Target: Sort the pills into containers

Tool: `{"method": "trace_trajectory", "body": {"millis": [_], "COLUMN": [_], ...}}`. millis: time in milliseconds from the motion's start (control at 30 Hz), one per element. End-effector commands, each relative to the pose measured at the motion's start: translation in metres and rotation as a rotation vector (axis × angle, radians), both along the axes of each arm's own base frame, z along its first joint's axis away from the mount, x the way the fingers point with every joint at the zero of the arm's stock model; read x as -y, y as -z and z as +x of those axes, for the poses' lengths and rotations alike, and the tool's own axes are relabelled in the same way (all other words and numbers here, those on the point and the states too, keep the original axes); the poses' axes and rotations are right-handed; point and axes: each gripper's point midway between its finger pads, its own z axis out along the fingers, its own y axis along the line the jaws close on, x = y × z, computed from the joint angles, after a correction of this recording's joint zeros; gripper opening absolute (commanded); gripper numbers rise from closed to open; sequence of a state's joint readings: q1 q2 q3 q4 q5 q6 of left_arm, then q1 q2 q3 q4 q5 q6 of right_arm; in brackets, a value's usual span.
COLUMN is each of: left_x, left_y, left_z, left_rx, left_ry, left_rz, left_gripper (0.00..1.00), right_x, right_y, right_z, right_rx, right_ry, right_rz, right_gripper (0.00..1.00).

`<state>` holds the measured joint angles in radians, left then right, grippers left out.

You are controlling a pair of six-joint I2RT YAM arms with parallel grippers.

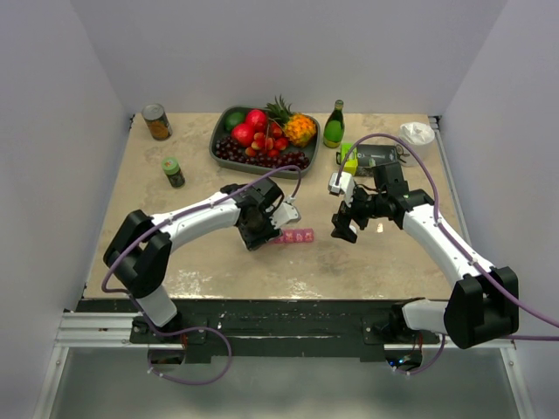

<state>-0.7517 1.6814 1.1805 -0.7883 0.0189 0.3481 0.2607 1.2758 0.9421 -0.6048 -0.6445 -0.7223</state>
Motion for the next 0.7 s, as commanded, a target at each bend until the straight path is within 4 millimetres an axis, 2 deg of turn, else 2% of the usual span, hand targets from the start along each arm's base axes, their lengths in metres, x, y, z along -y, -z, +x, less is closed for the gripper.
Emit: {"method": "trace_trajectory", "body": {"millis": [0,667], "left_x": [0.0091,0.0081], "left_y": [-0.0111,-0.0124], "left_z": [0.0060,0.0078], "left_rx": [0.019,0.019], "left_ry": [-0.022,-0.029], "left_rz": [-0.009,0.041], "left_gripper": [0.00,0.00], "right_x": [0.0010,0.0023], "right_y": [-0.0016,0.0003], "right_z": [0.0049,0.0048], "right_rx": [0.022,0.017], "right_ry": [0.005,0.007], "right_rz": [0.000,-0.004], "right_gripper": [0.99,0.99]}}
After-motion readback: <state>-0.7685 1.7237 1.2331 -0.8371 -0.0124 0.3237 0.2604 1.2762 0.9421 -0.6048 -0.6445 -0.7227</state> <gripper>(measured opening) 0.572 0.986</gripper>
